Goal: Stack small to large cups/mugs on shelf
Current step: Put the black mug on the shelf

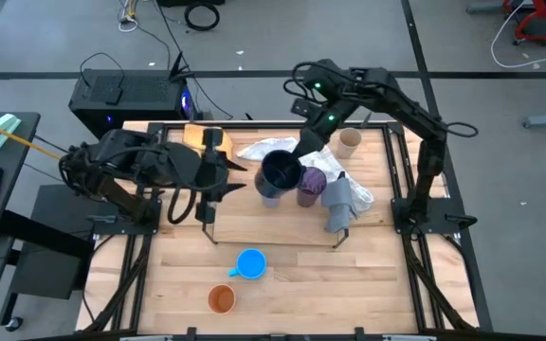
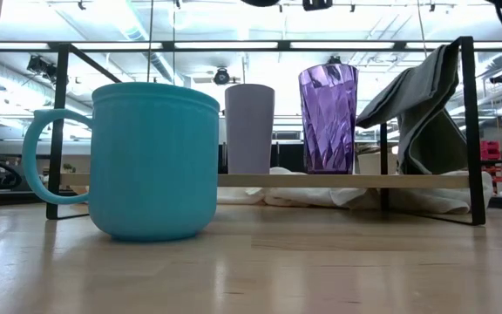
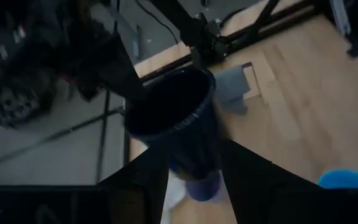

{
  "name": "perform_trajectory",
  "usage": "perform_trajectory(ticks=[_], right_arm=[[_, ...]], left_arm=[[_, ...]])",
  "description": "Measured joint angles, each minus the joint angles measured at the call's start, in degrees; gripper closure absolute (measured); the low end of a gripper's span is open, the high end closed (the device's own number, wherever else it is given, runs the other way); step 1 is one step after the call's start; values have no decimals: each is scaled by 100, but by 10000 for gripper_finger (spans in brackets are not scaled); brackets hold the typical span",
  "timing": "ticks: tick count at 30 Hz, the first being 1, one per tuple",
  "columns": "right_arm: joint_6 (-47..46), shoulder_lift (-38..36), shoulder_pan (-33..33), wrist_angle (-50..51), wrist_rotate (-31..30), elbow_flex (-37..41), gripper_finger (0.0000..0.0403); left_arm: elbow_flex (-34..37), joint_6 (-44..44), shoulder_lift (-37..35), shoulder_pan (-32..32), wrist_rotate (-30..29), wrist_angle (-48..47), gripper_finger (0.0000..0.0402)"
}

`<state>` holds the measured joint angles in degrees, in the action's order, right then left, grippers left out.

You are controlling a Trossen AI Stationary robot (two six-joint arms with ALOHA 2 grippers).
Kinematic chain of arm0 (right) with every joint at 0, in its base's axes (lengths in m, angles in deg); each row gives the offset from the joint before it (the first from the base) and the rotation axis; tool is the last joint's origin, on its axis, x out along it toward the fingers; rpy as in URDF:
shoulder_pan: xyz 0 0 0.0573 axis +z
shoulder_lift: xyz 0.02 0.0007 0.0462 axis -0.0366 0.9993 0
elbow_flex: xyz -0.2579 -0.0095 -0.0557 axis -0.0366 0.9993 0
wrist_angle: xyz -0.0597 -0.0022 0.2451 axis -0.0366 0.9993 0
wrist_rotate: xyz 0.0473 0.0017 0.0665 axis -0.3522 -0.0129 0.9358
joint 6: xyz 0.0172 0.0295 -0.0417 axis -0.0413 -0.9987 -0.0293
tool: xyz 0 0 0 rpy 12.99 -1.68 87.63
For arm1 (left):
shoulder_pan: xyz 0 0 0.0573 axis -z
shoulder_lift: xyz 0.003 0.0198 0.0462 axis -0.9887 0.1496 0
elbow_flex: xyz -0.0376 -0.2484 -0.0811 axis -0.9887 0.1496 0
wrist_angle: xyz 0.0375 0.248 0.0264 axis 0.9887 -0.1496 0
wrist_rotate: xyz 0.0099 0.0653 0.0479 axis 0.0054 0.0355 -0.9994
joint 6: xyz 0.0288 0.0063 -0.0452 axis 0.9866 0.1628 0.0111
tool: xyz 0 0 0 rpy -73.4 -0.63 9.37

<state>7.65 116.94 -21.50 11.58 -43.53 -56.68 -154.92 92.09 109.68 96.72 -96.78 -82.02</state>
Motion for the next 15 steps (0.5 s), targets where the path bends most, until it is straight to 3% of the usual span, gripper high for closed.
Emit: perform_trajectory(ticks=[15], right_arm=[[16, 389, 47, -1, 39, 3, 392]], left_arm=[[4, 828, 568, -386, 699, -612, 259]])
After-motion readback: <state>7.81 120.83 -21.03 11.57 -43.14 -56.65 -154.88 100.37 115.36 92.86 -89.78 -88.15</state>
